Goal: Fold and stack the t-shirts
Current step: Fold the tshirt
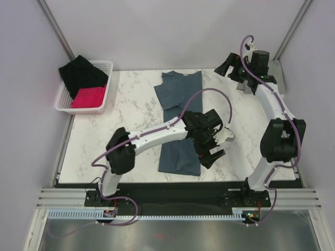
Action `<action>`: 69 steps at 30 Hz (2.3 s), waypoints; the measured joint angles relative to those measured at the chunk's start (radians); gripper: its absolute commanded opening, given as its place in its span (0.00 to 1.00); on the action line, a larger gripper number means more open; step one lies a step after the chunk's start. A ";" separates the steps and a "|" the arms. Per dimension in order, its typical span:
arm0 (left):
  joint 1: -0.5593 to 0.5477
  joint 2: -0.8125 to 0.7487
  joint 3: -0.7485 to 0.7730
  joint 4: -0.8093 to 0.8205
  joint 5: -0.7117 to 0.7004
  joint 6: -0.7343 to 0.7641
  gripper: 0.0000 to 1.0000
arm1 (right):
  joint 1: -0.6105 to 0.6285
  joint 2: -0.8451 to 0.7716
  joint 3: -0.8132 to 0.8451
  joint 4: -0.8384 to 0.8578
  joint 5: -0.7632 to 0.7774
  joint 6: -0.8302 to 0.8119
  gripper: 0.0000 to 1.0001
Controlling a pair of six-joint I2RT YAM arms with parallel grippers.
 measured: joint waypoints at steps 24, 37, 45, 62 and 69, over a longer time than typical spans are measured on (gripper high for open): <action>0.638 -0.457 -0.870 0.267 0.258 -0.682 0.83 | 0.063 -0.687 -1.141 -0.277 -0.402 0.268 0.95; 0.664 -0.526 -1.096 0.379 0.264 -0.794 0.84 | 0.227 -0.511 -1.194 -0.264 -0.320 0.336 0.90; 0.665 -0.470 -1.099 0.460 0.261 -0.829 0.67 | 0.251 -0.429 -1.171 -0.193 -0.341 0.397 0.75; 0.656 -0.451 -1.127 0.510 0.281 -0.867 0.52 | 0.335 -0.383 -1.166 -0.074 -0.311 0.402 0.46; 0.624 -0.444 -1.141 0.525 0.301 -0.879 0.33 | 0.357 -0.384 -1.167 -0.074 -0.303 0.398 0.38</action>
